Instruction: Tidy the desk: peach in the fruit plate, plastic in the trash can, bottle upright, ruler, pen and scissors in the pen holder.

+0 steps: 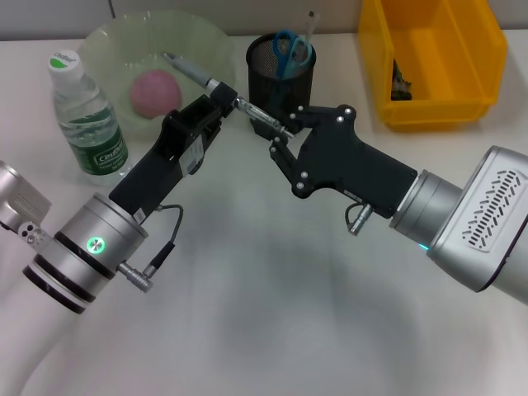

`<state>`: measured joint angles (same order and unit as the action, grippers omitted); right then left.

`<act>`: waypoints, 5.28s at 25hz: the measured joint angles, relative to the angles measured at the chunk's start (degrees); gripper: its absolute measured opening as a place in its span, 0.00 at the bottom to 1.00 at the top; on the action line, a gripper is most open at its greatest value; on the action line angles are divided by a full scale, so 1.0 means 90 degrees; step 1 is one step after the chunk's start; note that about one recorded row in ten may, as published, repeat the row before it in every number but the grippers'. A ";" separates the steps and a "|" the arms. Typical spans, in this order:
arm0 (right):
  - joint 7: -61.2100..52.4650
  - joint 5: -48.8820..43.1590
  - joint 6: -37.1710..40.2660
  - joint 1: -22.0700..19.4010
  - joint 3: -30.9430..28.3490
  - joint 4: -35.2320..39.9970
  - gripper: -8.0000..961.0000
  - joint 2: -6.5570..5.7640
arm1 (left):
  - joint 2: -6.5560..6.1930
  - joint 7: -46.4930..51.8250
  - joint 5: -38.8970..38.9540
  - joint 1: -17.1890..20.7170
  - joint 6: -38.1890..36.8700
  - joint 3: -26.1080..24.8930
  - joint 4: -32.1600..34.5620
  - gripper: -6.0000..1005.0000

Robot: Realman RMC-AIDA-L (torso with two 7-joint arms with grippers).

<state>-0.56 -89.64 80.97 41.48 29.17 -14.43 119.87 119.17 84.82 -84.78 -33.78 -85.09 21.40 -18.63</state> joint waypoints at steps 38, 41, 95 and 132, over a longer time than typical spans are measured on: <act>-0.2366 -0.0224 0.0717 -0.0583 -0.0115 0.0995 0.14 -0.0060 | 0.0001 -0.0737 -0.1385 0.0023 0.0127 -0.0307 0.1006 0.80; -0.4153 -0.0537 0.0985 -0.0875 -0.0071 0.2094 0.14 -0.0064 | -0.0010 -0.1603 -0.1815 0.0028 0.0063 -0.0289 0.1415 0.80; -1.4535 -0.6791 -0.1347 0.3132 0.3003 0.5515 0.16 -0.0594 | -0.0067 -0.4991 -0.2913 0.0736 -0.0863 -0.0332 0.2461 0.79; -0.6329 -0.0732 0.1354 -0.1721 0.2487 0.4351 0.86 -0.0314 | -0.0130 -0.3079 -0.2997 0.0644 -0.1191 0.1656 0.4228 0.79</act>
<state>-57.52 -96.22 93.15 25.99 51.56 24.73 117.04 118.00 57.11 -111.76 -27.99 -95.81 36.31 19.42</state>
